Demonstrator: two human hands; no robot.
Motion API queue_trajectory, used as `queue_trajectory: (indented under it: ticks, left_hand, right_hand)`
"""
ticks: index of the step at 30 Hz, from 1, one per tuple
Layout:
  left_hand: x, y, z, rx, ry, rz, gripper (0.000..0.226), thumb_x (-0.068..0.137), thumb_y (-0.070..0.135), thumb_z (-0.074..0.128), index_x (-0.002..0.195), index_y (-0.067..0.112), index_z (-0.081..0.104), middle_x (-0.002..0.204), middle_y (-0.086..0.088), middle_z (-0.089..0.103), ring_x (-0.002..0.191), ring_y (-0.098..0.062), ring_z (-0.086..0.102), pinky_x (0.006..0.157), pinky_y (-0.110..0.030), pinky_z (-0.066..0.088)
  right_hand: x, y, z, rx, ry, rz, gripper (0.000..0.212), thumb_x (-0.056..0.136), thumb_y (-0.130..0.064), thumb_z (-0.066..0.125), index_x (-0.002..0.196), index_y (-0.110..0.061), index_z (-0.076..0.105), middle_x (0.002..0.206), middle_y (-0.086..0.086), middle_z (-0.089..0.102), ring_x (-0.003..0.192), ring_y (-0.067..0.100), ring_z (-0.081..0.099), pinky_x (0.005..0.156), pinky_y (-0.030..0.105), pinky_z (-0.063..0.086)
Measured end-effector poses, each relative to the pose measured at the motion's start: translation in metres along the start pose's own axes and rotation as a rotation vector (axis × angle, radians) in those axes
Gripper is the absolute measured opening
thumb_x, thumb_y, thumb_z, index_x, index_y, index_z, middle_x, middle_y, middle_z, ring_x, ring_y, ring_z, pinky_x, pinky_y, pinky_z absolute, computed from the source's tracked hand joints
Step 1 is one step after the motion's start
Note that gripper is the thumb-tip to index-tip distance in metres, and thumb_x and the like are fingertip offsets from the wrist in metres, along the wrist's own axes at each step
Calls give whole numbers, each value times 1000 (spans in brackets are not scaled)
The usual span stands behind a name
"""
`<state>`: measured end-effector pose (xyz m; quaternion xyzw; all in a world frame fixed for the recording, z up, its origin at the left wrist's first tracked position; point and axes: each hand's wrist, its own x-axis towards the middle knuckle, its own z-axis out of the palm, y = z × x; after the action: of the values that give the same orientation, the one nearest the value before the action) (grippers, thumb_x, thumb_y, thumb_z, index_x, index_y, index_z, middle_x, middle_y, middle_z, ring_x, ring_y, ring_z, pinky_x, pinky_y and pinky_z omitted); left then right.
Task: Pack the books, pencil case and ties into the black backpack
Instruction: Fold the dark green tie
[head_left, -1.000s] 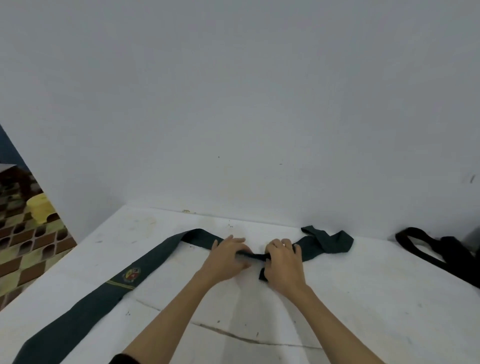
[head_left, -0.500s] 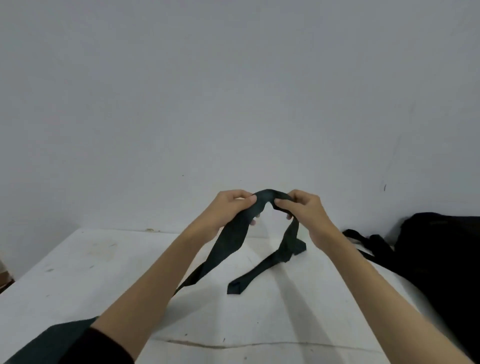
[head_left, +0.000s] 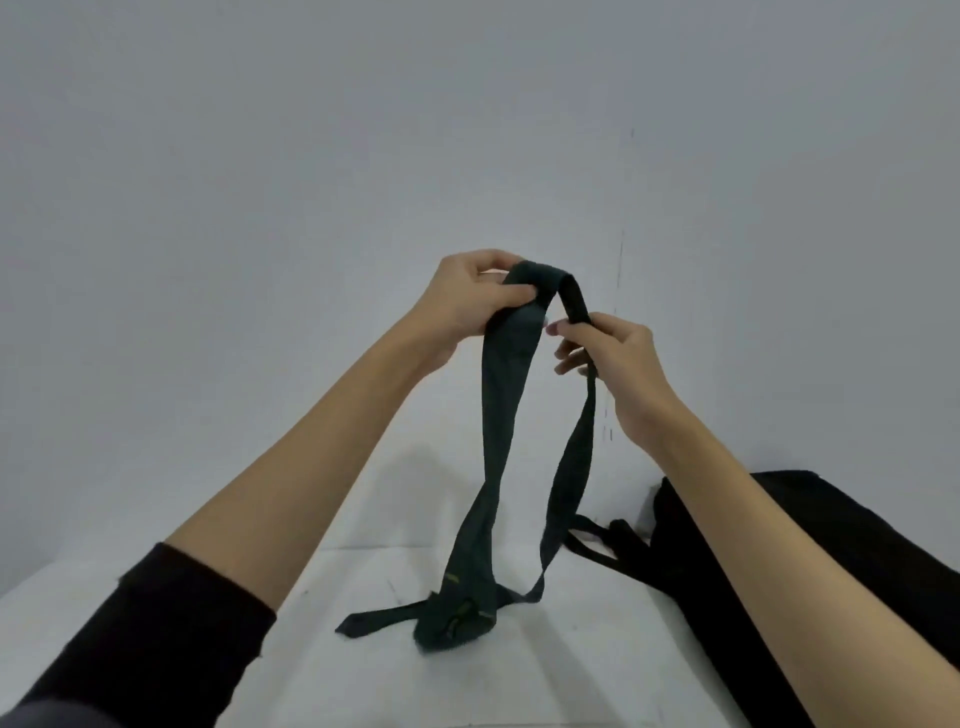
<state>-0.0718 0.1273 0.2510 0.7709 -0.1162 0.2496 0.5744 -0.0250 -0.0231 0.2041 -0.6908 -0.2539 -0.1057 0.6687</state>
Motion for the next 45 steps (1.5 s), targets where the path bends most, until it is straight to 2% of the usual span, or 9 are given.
queue_trajectory:
  ticks: [3,9,14,18,23,27,37,40,45]
  left_hand:
    - [4,15,15,502,132,292,25,83,-2,54,93,14,70,87,6,69,82,-1,64,70,-8,48]
    - [5,-4,29,806,141,280,29,87,3,43,95,8,70,88,-7,69,76,-23,60,71,-35,52]
    - [-5,-8,31,258,-53,-104,28,92,5,40,102,1,66,87,-13,73,80,-19,70,75,-34,58]
    - [-20,-6,22,-127,-367,-320,25,99,20,38,92,7,59,65,-4,58,62,-22,63,66,-29,51]
    - [-25,-4,27,-304,-329,-309,37,93,33,45,63,16,57,48,5,31,39,-9,33,44,-19,35]
    - [-13,1,31,-626,-251,-205,17,88,24,51,80,15,64,59,5,51,49,-8,51,45,-18,43]
    - [5,30,35,-578,-178,-77,23,96,11,45,111,18,60,69,8,65,44,-2,54,41,-13,42]
    - [-1,23,35,-600,-230,-107,31,93,7,45,118,18,60,73,1,64,58,-8,60,54,-20,51]
    - [-9,14,24,-559,-154,-159,29,92,5,43,108,18,63,69,-1,57,58,-12,53,53,-20,50]
  right_hand:
    - [-8,-12,-25,-56,-32,-23,17,91,-15,59,94,-1,67,69,6,60,59,19,58,73,26,48]
    - [-12,-15,-57,-48,-183,65,10,86,-15,66,91,-7,66,69,4,55,56,21,58,70,30,49]
    - [-12,-22,-69,71,-361,78,10,84,-16,66,74,-16,69,69,-3,47,56,13,41,60,24,36]
    - [0,-23,-74,101,-140,62,7,84,0,61,82,-6,65,76,6,58,51,13,43,55,23,39]
    - [15,-23,-73,-33,-188,-27,4,87,-5,61,86,-7,63,79,7,58,53,14,41,62,24,38]
    - [20,-20,-67,76,-421,19,23,86,-21,65,107,-11,63,75,-7,53,59,10,37,61,22,32]
    - [29,-19,-47,-197,55,-176,14,93,-25,58,95,-15,68,83,-2,62,70,10,52,63,17,42]
    - [29,-28,-52,-247,-58,-91,20,93,-23,59,95,-5,67,81,2,66,64,9,55,58,17,41]
    - [16,-15,-56,-134,-375,40,26,86,-31,65,95,-7,64,80,2,63,81,17,58,86,36,43]
